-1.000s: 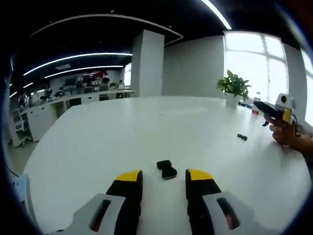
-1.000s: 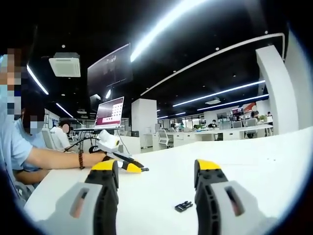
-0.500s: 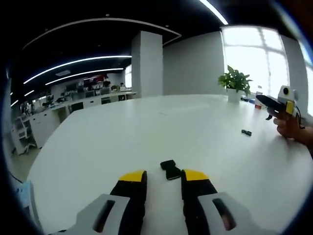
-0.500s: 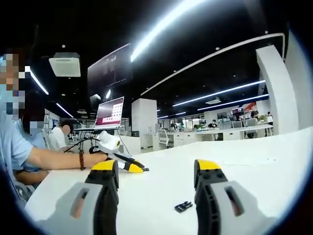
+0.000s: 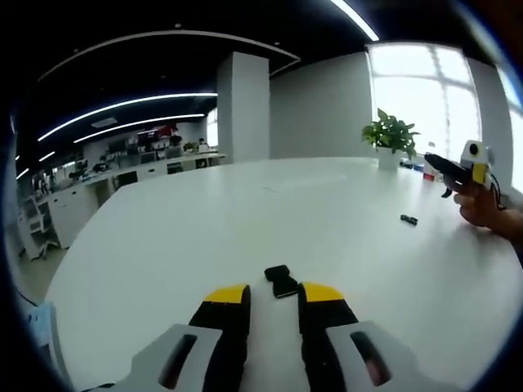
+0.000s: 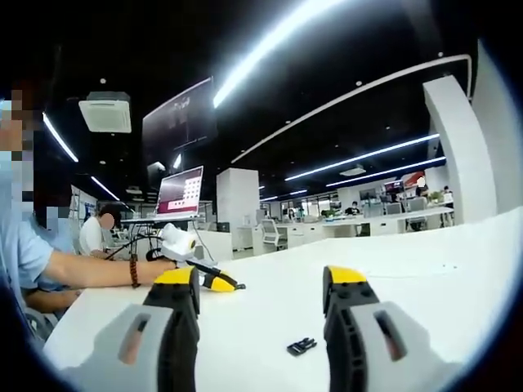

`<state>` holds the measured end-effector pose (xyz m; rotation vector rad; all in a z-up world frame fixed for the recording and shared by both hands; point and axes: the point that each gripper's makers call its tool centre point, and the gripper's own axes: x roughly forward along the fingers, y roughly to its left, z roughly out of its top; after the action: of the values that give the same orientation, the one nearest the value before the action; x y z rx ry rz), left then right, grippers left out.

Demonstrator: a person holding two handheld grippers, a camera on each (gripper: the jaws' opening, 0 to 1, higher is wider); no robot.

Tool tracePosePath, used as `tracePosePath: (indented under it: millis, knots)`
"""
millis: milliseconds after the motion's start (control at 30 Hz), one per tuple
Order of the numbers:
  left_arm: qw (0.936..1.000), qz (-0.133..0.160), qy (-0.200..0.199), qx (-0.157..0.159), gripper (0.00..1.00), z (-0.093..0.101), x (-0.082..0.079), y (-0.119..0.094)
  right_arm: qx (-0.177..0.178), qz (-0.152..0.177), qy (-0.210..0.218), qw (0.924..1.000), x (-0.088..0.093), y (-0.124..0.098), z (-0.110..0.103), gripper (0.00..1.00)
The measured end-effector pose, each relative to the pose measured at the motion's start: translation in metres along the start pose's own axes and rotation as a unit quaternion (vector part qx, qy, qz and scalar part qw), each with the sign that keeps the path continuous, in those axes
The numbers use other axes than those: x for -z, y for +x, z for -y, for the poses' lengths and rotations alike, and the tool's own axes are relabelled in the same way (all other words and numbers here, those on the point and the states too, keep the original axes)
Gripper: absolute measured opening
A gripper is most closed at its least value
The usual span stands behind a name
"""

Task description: Snap the two parts of the plastic buckle together until the buckle closes and remains connected.

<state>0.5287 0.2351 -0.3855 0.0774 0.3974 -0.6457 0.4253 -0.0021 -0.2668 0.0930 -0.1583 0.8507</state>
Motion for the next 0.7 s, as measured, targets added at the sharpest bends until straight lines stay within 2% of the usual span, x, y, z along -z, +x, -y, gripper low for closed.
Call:
tracePosePath:
  millis: [133,400,700]
  knots:
    - [1.0,0.001,0.005,0.004,0.21,0.0002,-0.0007,0.0003,-0.003,-0.003,-0.01,0.9999,0.0001,0.0007,-0.0022,0.6]
    - [0.9999,0.0,0.009,0.006,0.19,0.0031,-0.0018,0.002,0.002,0.002,-0.001,1.0,-0.0017,-0.0011,0.0032,0.59]
    - [0.9999,0.001,0.012,0.004,0.16,0.0063,-0.0013,0.0014,-0.007,0.001,-0.007,1.0,-0.0021,0.0007,-0.0034,0.59]
